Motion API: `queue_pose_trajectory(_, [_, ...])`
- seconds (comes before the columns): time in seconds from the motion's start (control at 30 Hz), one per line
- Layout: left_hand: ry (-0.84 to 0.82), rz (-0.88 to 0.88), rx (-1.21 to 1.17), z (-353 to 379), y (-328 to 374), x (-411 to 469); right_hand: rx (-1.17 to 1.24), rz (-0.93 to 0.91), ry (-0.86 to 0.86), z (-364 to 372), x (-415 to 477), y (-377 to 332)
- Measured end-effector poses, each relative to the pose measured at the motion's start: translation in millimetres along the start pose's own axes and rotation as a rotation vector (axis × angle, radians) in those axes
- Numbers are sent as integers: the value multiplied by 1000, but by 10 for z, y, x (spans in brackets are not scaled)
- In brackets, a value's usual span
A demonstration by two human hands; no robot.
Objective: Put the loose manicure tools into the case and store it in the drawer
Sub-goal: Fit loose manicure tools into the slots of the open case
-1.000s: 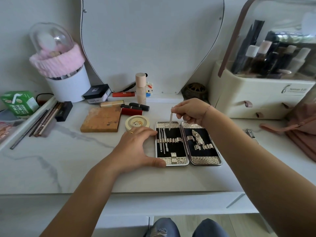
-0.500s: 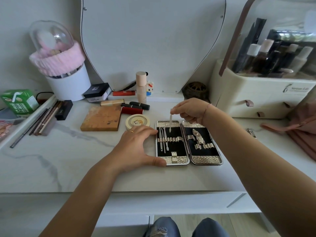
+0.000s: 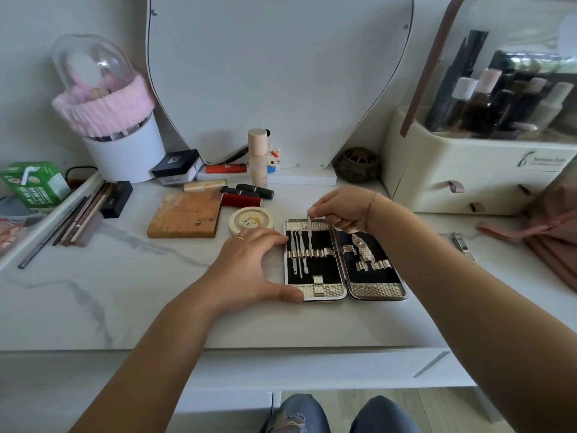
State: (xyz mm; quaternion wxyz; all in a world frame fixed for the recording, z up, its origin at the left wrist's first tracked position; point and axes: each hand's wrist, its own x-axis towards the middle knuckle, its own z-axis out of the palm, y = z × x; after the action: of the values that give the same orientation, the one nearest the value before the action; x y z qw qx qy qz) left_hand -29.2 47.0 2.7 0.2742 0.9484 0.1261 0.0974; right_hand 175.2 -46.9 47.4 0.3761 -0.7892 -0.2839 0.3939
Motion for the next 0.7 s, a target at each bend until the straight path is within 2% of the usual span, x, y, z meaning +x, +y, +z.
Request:
queue_pose_trajectory(0.27, [1,6,4,4,-14,3,70,7,18,64,36,11])
queue_pose_trajectory(0.7, [-4,1,9,18,-30,15,-50,52,2,15,46,58])
